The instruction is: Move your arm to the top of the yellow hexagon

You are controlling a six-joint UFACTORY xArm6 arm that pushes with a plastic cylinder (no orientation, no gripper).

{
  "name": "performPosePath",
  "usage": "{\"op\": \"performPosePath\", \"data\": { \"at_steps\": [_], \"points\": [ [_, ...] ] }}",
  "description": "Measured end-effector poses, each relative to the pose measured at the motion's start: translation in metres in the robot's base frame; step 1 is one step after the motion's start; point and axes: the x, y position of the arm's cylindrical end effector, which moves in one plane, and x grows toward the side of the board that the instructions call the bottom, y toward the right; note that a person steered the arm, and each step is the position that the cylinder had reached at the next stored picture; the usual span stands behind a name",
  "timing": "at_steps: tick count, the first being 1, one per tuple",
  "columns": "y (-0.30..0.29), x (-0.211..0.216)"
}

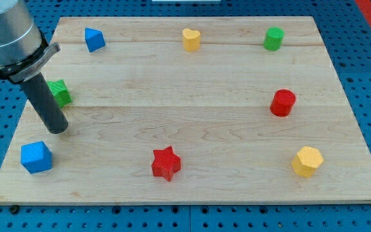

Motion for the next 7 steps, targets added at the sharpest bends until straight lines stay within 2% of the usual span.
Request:
{"op": "performPosePath", "data": {
  "at_steps": [7],
  "points": [
    [0.031,0.014]
  ]
}}
